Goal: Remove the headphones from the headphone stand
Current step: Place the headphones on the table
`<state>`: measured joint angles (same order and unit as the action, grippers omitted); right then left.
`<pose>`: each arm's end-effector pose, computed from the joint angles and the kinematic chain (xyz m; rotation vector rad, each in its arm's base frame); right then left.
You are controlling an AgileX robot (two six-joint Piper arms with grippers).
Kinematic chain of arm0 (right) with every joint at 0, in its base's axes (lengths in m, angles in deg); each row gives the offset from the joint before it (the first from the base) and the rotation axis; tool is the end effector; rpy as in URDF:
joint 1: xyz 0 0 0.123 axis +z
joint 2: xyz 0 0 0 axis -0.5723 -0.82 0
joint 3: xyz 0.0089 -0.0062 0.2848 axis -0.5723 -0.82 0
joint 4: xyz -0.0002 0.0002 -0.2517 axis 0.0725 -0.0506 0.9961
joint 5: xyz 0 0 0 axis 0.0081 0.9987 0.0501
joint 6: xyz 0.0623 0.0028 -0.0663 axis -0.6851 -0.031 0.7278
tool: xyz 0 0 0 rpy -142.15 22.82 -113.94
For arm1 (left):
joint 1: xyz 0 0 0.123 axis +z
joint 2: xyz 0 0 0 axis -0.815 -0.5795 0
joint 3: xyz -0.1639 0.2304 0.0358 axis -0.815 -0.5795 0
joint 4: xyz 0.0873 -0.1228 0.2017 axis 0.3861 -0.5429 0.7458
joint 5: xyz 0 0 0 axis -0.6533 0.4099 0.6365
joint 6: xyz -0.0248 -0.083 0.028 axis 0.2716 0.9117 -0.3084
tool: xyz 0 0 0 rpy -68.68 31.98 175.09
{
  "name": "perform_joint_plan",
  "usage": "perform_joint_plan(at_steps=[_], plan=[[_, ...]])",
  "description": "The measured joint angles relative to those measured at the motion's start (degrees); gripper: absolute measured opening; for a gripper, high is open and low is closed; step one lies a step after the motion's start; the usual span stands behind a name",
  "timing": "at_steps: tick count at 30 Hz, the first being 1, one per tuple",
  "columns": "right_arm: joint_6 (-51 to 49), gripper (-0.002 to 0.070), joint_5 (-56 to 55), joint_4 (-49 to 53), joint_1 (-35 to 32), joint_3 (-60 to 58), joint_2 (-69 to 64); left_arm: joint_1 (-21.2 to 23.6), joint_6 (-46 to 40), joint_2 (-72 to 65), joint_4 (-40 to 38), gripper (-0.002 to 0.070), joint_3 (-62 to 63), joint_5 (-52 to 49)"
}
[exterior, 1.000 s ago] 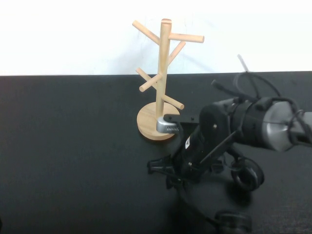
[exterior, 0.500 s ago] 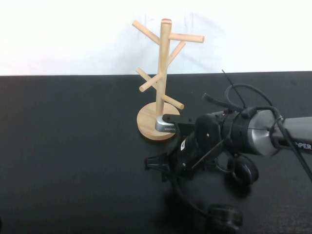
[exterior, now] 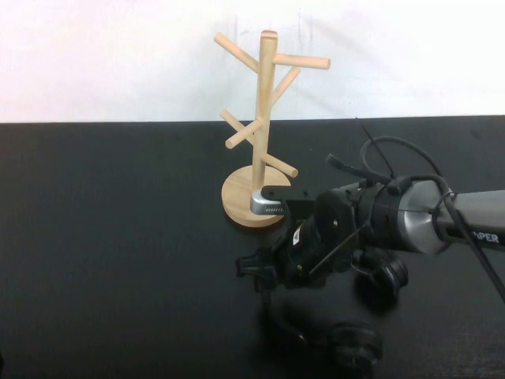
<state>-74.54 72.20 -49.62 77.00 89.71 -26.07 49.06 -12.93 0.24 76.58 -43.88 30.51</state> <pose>0.2987 0.2832 0.1875 -0.3574 2.6251 0.5939 0.0525 -0.0030 0.1736 0.1097 1.8562 -0.0179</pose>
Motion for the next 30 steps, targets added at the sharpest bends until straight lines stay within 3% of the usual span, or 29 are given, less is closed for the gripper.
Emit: perform_joint_plan(at_steps=[5,13,22,30], plan=[[-0.4,0.0316,5.3,8.5,1.9,-0.3,6.6,0.0,0.0,0.0,0.0,-0.0004,0.0,0.0],[-2.9,-0.0009,16.9,15.8,5.9,-3.6,21.0,0.0,0.0,0.0,0.0,-0.0004,0.0,0.0],[-1.8,-0.0007,35.3,18.4,7.3,-3.6,31.9,0.0,0.0,0.0,0.0,-0.0004,0.0,0.0],[-0.3,-0.0007,45.1,18.9,7.3,-3.6,41.2,0.0,0.0,0.0,0.0,-0.0004,0.0,0.0]])
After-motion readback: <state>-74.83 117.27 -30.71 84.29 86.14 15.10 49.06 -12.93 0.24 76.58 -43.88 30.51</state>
